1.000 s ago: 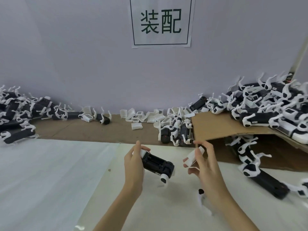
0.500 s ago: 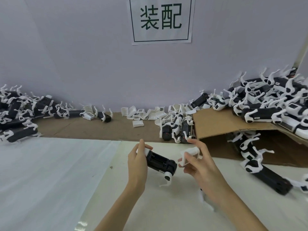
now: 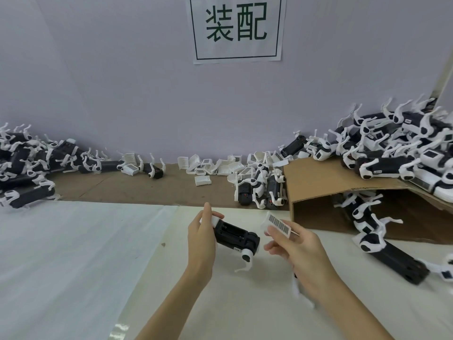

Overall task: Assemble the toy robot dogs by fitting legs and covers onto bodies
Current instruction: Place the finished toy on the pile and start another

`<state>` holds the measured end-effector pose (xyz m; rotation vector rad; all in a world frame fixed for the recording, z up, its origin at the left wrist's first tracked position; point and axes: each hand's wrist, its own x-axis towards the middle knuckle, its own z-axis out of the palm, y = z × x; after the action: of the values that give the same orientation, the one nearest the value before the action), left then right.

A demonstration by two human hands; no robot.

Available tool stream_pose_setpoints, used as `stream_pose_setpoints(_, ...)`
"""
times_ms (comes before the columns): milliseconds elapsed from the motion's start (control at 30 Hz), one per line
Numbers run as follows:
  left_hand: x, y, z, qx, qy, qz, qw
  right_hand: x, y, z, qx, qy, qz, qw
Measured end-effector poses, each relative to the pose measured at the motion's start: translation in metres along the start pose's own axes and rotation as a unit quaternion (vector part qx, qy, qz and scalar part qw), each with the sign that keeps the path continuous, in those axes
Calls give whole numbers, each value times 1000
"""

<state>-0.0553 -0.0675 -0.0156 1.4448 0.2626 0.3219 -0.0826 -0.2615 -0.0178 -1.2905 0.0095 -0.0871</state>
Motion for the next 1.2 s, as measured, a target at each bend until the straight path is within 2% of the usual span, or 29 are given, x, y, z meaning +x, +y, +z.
stream_pose_setpoints(100,-2,3,0,16,-19,19,1000,0,-3,0,-45,13,-7,999)
stream_pose_setpoints(200,-8,3,2,41,-67,72,994,-5,-2,3,-169,6,-92,981)
stream_pose_setpoints(267,-14,3,6,62,-101,111,987,-8,5,6,-263,-24,-162,951)
stream_pose_setpoints(333,-18,3,9,75,-133,132,979,-10,14,11,-373,-54,-212,902)
stream_pose_setpoints(533,-21,7,6,116,-169,141,969,-12,15,11,-445,-56,-275,851)
stream_pose_setpoints(600,-20,6,6,214,-142,190,948,-14,16,11,-465,-50,-291,835)
stream_pose_setpoints(700,-16,9,1,370,-98,271,883,-17,17,15,-478,-25,-328,814)
stream_pose_setpoints(833,-11,16,-7,392,-101,311,860,-16,20,17,-483,-31,-316,816)
stream_pose_setpoints(900,-11,19,-9,375,-131,294,870,-16,20,15,-480,-66,-274,831)
stream_pose_setpoints(1000,-9,26,-17,308,-221,232,896,-13,10,9,-411,-167,-162,881)
stream_pose_setpoints(1067,-6,28,-24,277,-294,214,890,-8,6,2,-386,-153,-151,897)
stream_pose_setpoints(1133,-2,27,-28,275,-323,243,872,-5,4,-6,-428,-109,-178,880)
stream_pose_setpoints(1200,-1,23,-28,313,-312,315,840,-5,4,-8,-482,-74,-217,846)
